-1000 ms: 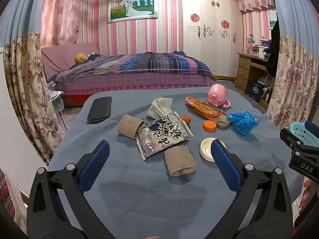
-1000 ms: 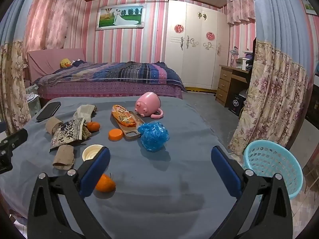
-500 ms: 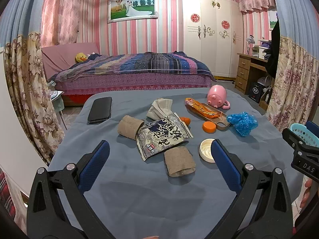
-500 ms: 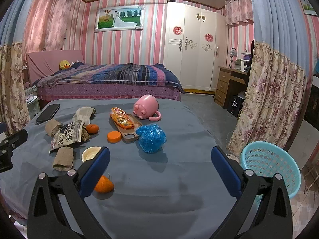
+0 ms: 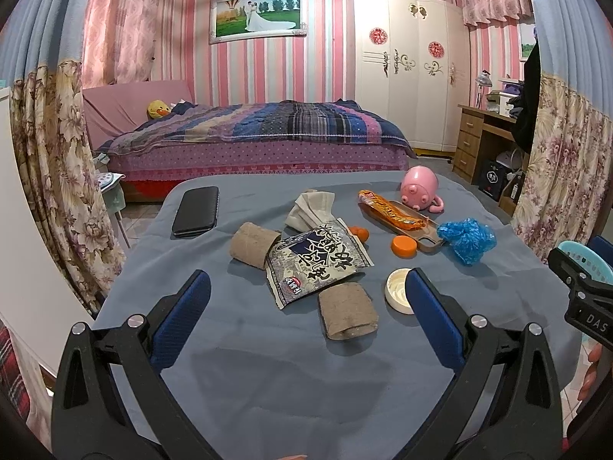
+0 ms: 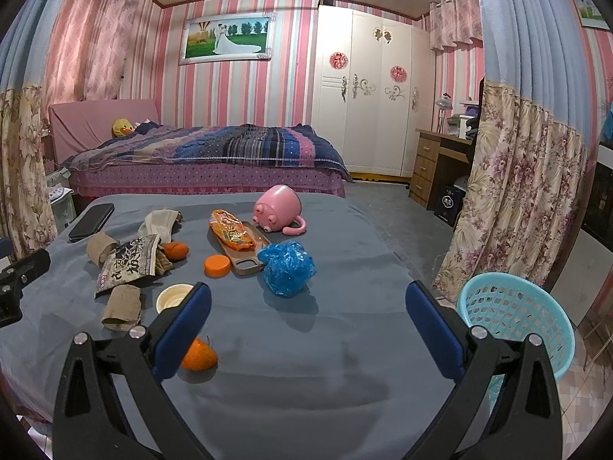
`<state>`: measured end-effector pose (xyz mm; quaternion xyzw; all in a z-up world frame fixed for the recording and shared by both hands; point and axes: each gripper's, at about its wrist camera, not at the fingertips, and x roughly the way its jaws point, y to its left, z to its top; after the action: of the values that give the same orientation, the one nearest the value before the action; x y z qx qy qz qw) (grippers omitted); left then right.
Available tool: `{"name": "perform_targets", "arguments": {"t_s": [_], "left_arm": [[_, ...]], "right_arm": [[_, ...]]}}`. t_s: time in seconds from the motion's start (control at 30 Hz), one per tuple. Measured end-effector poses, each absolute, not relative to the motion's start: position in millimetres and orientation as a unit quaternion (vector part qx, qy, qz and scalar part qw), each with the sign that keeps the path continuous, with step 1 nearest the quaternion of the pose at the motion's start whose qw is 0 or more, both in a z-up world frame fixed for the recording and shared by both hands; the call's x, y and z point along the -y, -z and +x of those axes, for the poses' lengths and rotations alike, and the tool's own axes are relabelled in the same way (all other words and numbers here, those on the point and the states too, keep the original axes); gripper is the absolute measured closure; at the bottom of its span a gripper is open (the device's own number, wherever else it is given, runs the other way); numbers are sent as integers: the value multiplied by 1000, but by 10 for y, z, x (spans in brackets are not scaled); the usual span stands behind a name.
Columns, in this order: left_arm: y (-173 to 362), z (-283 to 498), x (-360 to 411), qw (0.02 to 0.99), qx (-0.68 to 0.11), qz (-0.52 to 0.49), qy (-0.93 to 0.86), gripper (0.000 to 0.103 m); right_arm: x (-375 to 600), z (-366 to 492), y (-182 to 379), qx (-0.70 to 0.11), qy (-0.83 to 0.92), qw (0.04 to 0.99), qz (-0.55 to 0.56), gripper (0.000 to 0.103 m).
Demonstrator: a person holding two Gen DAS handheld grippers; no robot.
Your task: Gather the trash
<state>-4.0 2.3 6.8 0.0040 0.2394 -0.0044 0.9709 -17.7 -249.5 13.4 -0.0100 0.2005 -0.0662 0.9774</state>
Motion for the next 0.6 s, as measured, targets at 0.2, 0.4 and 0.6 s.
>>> {"name": "perform_targets", "arguments": {"t_s": [0.2,0.4,0.6], "left_arm": [[-68,-44,-47,971,-240,4,2,5],[-64,-40,-59,971,-239,1,0,5],[-64,-36,-60,971,-239,1,0,5]], "right_arm": [[2499,-178,-141,-200,66,978,-10,4],[2502,-184,-140,-200,67,977,-11,4],[2513,-186,-144,-201,67,977,-10,4]]}}
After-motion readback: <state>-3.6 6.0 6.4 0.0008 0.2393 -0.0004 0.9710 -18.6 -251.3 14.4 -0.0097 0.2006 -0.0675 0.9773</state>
